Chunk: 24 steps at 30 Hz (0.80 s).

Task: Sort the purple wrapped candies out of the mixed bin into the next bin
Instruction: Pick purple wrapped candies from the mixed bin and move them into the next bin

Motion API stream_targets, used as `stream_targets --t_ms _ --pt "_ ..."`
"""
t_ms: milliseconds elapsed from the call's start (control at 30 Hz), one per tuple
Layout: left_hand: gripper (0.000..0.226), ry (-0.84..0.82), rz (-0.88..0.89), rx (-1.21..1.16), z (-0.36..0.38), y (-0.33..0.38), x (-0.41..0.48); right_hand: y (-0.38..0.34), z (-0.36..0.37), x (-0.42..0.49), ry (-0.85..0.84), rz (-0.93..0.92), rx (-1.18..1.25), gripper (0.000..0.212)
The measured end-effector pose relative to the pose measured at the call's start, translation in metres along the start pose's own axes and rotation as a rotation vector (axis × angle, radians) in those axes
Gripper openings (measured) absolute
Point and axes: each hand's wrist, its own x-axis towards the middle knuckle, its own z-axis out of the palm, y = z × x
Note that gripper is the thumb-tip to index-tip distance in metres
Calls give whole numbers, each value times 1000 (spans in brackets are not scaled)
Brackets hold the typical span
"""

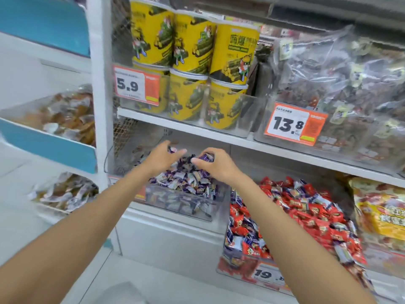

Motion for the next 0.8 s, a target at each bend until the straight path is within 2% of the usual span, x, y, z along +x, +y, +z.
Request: stream_targets --t_ms 67,133,233,333,400,433,533,600,700,800 --pt "68 -88 27 35 -3 -7 8 -3 15 18 -221 100 -66 63" --pt "56 -129 74 62 -2 -15 6 -3 13 21 -320 78 -212 71" --pt "41 -93 126 81 2 -23 -9 5 -18 -6 -170 3 -202 50" --pt "21 -83 179 -56 13 -8 -31 30 -59 -54 87 -2 -119 25" --pt "22 -164 175 -218 27 19 -51 47 -79 -79 197 58 -42 27" --pt "24 -230 162 -299 35 33 -60 55 -83 -85 182 98 -17 26" --pt "34 -360 147 -351 63 63 -72 65 -70 -81 -33 186 -21 24" --pt "44 -352 156 -335 75 70 -75 68 -47 -72 -151 130 -191 39" --pt "51 -352 123 -357 79 68 -78 77 -22 -67 -144 2 -479 44" --pt "51 -372 99 -339 77 67 -80 83 -39 -77 -116 -16 -396 31"
